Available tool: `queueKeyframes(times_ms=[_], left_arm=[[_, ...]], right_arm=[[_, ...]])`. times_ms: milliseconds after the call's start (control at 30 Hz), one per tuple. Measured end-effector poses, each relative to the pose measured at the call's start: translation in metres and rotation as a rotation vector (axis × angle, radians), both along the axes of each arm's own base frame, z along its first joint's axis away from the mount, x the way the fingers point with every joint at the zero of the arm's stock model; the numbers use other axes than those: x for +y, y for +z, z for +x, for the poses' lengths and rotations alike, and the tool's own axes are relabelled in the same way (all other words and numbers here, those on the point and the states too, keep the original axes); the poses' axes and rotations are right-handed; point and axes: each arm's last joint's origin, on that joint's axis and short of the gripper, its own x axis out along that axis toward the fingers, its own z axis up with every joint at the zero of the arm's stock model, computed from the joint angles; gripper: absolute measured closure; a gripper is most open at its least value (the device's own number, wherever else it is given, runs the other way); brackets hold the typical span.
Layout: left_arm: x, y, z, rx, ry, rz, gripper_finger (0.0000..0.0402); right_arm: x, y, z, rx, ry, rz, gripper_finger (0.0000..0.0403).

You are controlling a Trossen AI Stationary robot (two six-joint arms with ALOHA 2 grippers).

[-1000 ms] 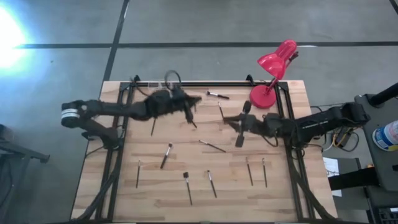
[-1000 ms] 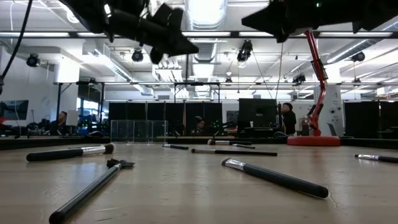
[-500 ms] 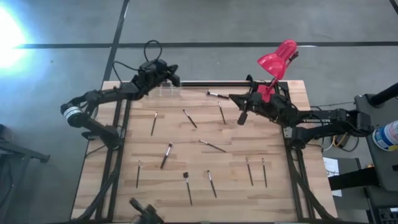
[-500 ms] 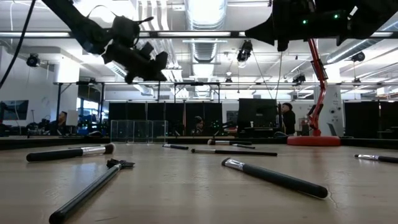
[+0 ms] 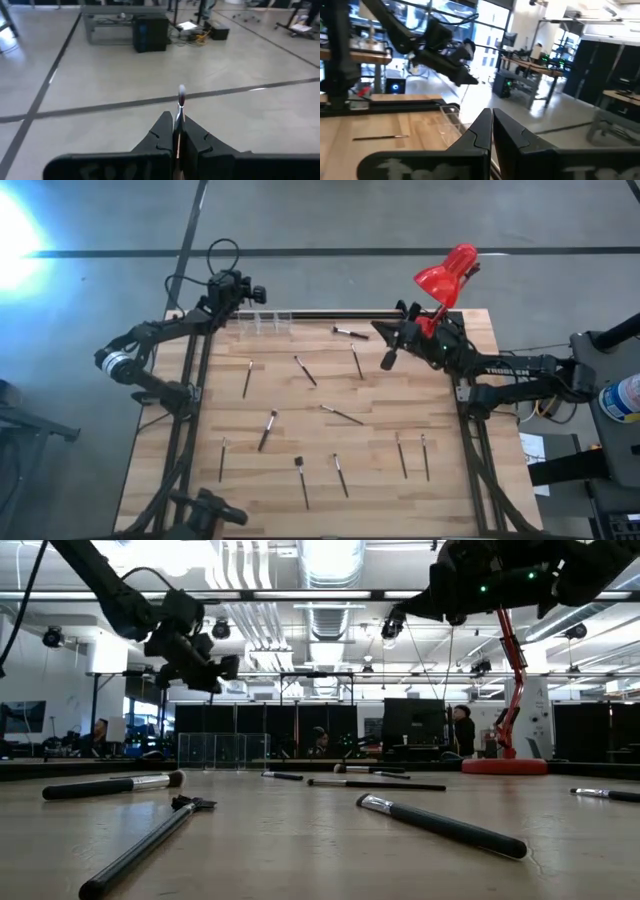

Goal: Put items in baskets/containers
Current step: Put the black eyeshadow brush into the transparent organizer

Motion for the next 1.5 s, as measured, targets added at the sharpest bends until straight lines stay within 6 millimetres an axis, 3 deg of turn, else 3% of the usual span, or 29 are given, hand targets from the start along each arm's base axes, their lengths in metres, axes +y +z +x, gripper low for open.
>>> queueKeyframes(times_ms=[467, 1100, 1500], left_arm=[[-0.013, -0.043, -0.014, -0.098, 0.036, -0.049, 0.0395], [-0.027, -0.067, -0.021, -0.162, 0.018, -0.126, 0.0394], [-0.024, -0.062, -0.018, -0.168, -0.004, -0.121, 0.0305]], right_arm=[[-0.004, -0.003, -0.002, -0.004, -0.008, 0.032, 0.0394], [-0.004, -0.002, -0.002, -0.004, -0.010, 0.013, 0.0394], [-0.004, -0.001, -0.002, -0.008, -0.010, 0.009, 0.0394]])
